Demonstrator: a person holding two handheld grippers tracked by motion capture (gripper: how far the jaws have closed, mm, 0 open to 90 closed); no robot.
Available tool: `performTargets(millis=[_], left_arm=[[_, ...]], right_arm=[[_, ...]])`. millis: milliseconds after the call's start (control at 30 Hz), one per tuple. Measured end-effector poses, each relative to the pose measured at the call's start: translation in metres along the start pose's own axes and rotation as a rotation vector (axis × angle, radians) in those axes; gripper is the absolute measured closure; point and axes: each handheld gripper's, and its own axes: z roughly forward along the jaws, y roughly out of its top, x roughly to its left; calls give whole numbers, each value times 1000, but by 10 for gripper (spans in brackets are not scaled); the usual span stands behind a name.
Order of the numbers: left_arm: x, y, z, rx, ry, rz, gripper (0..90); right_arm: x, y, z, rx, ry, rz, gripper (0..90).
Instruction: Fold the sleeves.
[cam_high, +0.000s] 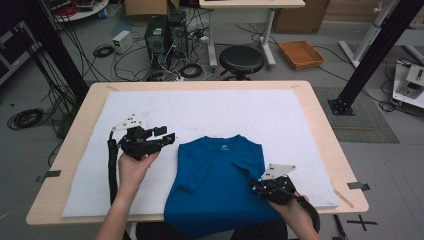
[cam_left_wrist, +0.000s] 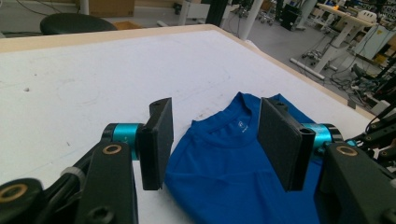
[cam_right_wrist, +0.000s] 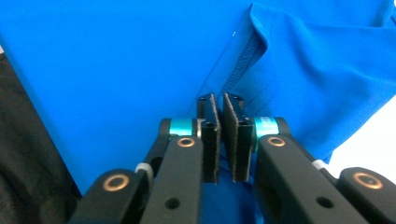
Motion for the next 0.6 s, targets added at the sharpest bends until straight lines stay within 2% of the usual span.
performTargets(millis=[167,267,367,400,533,567,600], left_arm=[[-1,0,-1,-3,0,0,455],[-1,0,0,-5,0,-1,450],[-1,0,0,-1,0,1,449],[-1,0,0,-2,-1,1,449],[-1,0,0,1,4,12,443],[-1,0,0,6,13,30,435],[-1,0,0,6,13,30,433]], right_arm=[[3,-1,-10,-28,33,-22,869],[4,-7,-16,-54,57,-73,866],[3,-10,-16,-48,77,-85,857],[2,-12,-16,-39,95,-104,856],[2,-11,-19,-54,96,-115,825],[-2,-7,-24,-88,85,-84,760],[-2,-7,-24,-88,85,-84,760]])
